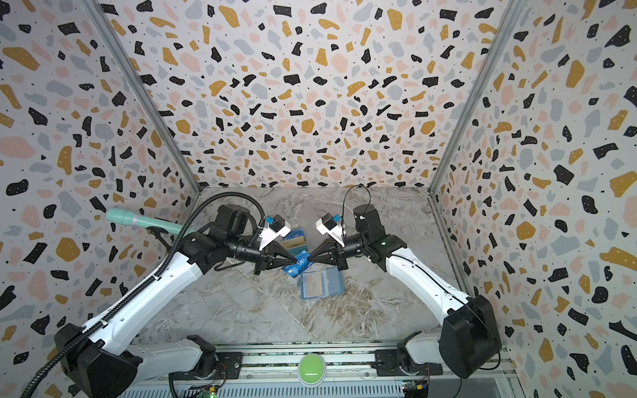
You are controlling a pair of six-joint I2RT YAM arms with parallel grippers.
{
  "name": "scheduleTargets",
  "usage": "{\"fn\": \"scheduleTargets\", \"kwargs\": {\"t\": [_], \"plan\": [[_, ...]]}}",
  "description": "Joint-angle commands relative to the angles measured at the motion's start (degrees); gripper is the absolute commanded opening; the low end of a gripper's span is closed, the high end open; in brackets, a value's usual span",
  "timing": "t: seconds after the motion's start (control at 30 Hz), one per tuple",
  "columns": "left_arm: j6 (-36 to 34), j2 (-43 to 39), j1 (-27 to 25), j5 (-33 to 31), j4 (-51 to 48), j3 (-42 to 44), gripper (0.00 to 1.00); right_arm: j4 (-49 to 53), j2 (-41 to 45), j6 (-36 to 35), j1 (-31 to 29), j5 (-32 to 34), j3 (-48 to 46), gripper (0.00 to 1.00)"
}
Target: Take the credit cards out of the card holder
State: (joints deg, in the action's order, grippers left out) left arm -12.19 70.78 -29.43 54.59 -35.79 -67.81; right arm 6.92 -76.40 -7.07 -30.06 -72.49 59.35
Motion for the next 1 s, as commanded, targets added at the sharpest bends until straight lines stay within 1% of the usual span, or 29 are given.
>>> {"fn": "scheduleTargets", "kwargs": {"t": [0.0,0.03,0.27,0.33,0.37,0.43,0.47,0.53,0.63,0.67,0.73,0.8,0.93,0.97], "plan": [[1.2,-0.3,-0.3,2.5,2.1,0.9,0.01,-4.2,2.0,1.3,-0.3,0.7,-0.2,0.0],[1.2,-0.3,-0.3,2.6,2.2,1.0,0.0,-4.3,2.0,1.4,-0.3,0.9,-0.2,0.0],[2.5,-0.5,-0.3,2.4,3.7,1.9,0.0,-4.9,2.2,1.7,-0.2,2.6,-0.6,0.0],[2.8,-0.7,-0.3,1.7,4.0,2.0,0.0,-4.9,2.3,2.0,0.1,3.4,-0.6,0.03],[2.9,-0.8,-0.3,1.3,4.2,2.0,0.0,-5.0,2.2,2.2,0.4,3.4,-0.7,0.07],[3.0,-1.1,-0.3,-0.6,4.6,1.9,0.0,-4.9,2.5,3.0,1.3,4.1,-1.1,0.29],[3.4,-1.2,-0.3,-1.5,5.1,1.8,0.0,-4.9,2.8,3.3,1.9,4.5,-1.5,0.32],[3.5,-1.3,-0.2,-3.1,5.7,1.5,0.0,-5.2,3.7,4.2,3.3,5.3,-2.6,0.49],[2.7,-0.4,-0.2,-6.0,5.3,0.4,0.0,-6.0,5.9,5.4,5.7,6.2,-4.2,0.67],[1.8,0.0,-0.2,-7.2,4.1,-0.3,0.0,-5.9,6.7,5.6,6.2,6.5,-4.7,0.7],[-1.0,2.0,-0.2,-11.8,0.5,-2.5,0.0,-6.0,8.4,6.1,7.6,8.1,-5.8,0.74],[-3.7,4.4,-0.2,-18.2,-2.7,-4.9,0.0,-5.7,9.7,6.6,8.3,11.4,-6.7,0.75],[-8.3,11.3,-0.2,-32.1,-8.3,-11.5,0.0,-5.2,11.0,6.6,8.7,17.3,-8.5,0.75],[-9.0,13.1,-0.2,-34.3,-9.3,-13.0,0.0,-5.1,11.1,6.6,8.7,18.3,-9.0,0.75]]}}
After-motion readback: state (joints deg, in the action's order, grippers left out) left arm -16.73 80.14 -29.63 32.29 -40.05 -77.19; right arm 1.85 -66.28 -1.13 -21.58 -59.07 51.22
